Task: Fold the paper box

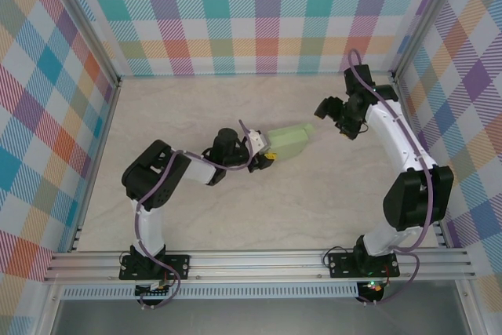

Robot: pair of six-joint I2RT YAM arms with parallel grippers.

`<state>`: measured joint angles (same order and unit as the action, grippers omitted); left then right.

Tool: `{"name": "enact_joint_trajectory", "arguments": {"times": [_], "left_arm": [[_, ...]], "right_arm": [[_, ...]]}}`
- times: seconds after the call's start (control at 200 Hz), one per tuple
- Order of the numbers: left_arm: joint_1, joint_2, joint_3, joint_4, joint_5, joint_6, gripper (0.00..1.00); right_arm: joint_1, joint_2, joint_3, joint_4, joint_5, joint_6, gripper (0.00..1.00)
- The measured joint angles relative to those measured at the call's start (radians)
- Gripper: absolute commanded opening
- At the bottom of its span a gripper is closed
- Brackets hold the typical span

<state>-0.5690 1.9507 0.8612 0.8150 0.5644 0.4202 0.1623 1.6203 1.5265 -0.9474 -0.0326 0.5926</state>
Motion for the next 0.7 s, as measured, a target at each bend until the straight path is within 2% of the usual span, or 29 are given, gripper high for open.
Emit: {"name": "enact_joint_trajectory", "arguments": {"times": [0.09, 0.185, 0.26, 0.305, 0.425, 0.52, 0.7], "left_arm": [[0.045, -0.044, 0.021, -0.153, 0.053, 0.054, 0.47], [0.077, -0.09, 0.034, -0.287, 0.079, 0.122, 0.47], [0.097, -0.12, 0.033, -0.361, 0.105, 0.156, 0.48], [0.105, -0.132, 0.033, -0.401, 0.118, 0.178, 0.48], [0.11, -0.143, 0.029, -0.466, 0.136, 0.223, 0.48], [0.113, -0.145, 0.025, -0.475, 0.148, 0.233, 0.49], [0.114, -0.145, 0.025, -0.48, 0.153, 0.248, 0.49]], "right_arm": [[0.0, -0.014, -0.055, 0.105, 0.018, -0.146, 0.84], [0.0, -0.06, -0.196, 0.283, 0.011, -0.332, 0.84], [0.0, -0.073, -0.269, 0.359, -0.045, -0.51, 0.84], [-0.001, -0.072, -0.284, 0.383, -0.119, -0.653, 0.84], [0.032, -0.072, -0.286, 0.381, -0.299, -1.046, 0.94], [0.09, -0.05, -0.258, 0.333, -0.391, -1.307, 0.95], [0.157, 0.08, -0.105, 0.233, -0.405, -1.605, 0.95]]}}
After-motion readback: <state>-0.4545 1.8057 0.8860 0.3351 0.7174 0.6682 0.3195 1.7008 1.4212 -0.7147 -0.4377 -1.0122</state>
